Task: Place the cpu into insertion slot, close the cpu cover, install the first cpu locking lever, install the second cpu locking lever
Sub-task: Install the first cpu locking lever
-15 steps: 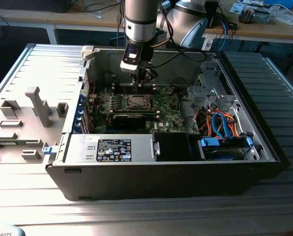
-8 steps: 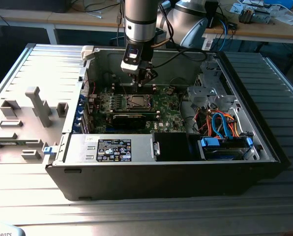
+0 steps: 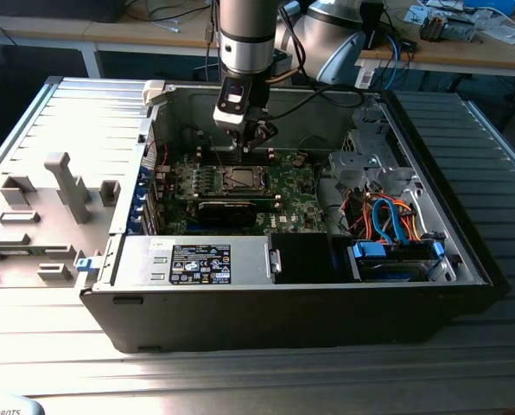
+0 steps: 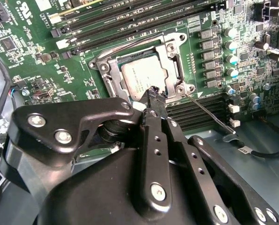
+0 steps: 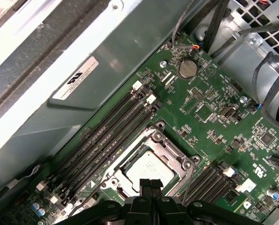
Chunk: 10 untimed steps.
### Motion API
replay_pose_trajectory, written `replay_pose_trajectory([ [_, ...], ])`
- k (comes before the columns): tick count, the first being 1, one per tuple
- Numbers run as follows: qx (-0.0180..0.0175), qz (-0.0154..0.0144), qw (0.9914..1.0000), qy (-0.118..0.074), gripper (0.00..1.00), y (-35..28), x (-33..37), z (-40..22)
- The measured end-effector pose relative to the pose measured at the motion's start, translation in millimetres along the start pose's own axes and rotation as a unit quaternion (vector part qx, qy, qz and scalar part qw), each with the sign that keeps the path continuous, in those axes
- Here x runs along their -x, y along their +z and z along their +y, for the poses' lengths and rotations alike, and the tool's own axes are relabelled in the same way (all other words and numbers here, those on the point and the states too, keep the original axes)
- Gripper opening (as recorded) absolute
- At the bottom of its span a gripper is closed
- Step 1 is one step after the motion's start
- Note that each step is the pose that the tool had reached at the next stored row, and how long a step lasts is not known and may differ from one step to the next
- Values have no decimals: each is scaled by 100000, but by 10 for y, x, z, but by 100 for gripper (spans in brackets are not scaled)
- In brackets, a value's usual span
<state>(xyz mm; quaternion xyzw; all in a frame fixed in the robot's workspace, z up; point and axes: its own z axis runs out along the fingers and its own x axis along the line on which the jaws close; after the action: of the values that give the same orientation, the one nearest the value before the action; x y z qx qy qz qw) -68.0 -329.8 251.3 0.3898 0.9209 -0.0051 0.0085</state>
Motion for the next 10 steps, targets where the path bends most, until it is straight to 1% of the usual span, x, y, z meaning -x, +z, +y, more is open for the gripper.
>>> replay_pose_trajectory([
  [10,21,-2,99996,-912,11,0,0,0],
])
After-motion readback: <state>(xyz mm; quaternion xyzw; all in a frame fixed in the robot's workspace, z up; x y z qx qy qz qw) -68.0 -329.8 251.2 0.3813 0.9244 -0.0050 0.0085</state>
